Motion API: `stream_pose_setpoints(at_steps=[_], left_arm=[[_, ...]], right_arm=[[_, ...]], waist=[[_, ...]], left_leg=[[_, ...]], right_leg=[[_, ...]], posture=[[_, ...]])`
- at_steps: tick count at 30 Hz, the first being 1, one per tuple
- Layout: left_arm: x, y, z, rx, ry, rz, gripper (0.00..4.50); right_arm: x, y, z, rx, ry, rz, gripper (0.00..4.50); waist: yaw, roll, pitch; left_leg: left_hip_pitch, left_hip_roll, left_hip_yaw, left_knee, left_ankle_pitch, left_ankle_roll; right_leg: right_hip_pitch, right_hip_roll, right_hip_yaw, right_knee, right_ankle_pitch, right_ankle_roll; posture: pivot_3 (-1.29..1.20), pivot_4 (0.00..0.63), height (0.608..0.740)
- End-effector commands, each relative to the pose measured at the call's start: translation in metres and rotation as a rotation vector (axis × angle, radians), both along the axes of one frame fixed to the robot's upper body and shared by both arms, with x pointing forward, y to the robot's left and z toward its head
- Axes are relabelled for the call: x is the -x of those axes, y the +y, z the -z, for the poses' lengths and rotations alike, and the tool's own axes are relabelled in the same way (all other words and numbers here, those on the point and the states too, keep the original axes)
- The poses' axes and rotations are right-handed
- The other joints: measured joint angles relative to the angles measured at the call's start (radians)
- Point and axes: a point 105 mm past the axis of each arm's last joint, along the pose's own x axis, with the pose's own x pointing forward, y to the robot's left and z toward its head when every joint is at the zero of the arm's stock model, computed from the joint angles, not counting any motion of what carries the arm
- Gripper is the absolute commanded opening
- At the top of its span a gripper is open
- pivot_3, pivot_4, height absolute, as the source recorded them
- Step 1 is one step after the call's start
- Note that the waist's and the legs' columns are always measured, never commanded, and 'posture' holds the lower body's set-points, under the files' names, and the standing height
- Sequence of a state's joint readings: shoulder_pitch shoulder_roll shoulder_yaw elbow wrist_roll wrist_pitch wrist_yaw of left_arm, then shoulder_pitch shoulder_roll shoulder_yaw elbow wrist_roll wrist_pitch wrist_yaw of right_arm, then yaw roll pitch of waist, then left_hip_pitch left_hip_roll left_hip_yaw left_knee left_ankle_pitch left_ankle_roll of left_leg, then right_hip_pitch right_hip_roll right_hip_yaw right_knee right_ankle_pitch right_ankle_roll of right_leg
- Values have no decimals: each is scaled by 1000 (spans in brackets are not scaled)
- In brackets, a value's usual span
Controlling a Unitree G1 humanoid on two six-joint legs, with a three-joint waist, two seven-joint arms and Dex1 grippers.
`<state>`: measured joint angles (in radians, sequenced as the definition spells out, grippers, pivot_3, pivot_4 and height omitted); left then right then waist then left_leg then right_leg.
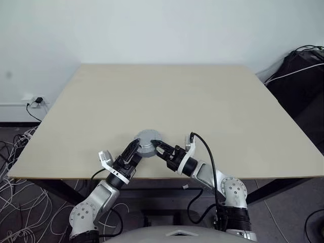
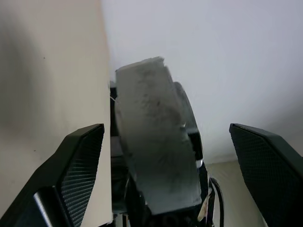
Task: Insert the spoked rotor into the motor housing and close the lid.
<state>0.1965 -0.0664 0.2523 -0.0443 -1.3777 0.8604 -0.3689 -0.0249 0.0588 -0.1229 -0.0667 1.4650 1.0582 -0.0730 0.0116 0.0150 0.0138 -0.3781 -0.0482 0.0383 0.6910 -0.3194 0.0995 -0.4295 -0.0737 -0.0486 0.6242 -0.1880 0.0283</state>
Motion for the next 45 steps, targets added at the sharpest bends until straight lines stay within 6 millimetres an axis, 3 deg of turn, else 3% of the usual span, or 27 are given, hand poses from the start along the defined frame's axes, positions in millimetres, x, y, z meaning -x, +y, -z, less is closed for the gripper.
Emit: stream_pose_setpoints(at_steps=[1, 14, 17, 22, 37, 44, 45], left_arm=[[0, -16, -16, 91, -47, -6, 4470], [-1, -20, -17, 88, -42, -3, 4470], [-1, -21, -17, 87, -40, -1, 3929], [-1, -23, -16, 81, -38, 4, 2299], [-4, -18, -23, 78, -61, -34, 2243], [-12, -8, -22, 33, -70, -87, 2133], [-13, -6, -22, 28, -71, -93, 2133]], right_arm=[[-1, 5, -22, -72, -69, -24, 2097], [1, 6, -24, -64, -83, -37, 2097], [1, 6, -24, -65, -85, -38, 2097], [1, 5, -24, -62, -86, -35, 2097], [-15, -8, -21, 110, -203, 87, 2097], [-17, -15, -28, 125, -249, 118, 4413], [-17, -16, -29, 128, -252, 120, 4500]], waist=[[0, 0, 0], [0, 0, 0], [0, 0, 1], [0, -1, 1], [1, -2, 2], [1, -4, 4], [1, -4, 4]], left_leg=[[0, 0, 0, 0, 0, 0], [0, 0, 0, 0, 0, 0], [0, 0, 0, 0, 0, 0], [0, 0, 0, 0, 0, 1], [0, 0, 0, 0, 0, 1], [0, 0, 0, 0, -1, 0], [0, 1, 0, 0, -1, -1]], right_leg=[[0, 0, 0, 0, 0, 0], [0, 0, 0, 0, 0, 0], [0, 0, 0, 0, 0, 0], [0, 0, 0, -1, 0, 0], [0, 1, 0, -1, 0, 1], [0, 1, 0, -2, 0, 1], [0, 1, 0, -2, 0, 1]], posture=[[0, 0, 740], [0, 0, 740], [0, 0, 740], [0, 0, 740], [0, 0, 740], [0, 0, 740], [0, 0, 740]])
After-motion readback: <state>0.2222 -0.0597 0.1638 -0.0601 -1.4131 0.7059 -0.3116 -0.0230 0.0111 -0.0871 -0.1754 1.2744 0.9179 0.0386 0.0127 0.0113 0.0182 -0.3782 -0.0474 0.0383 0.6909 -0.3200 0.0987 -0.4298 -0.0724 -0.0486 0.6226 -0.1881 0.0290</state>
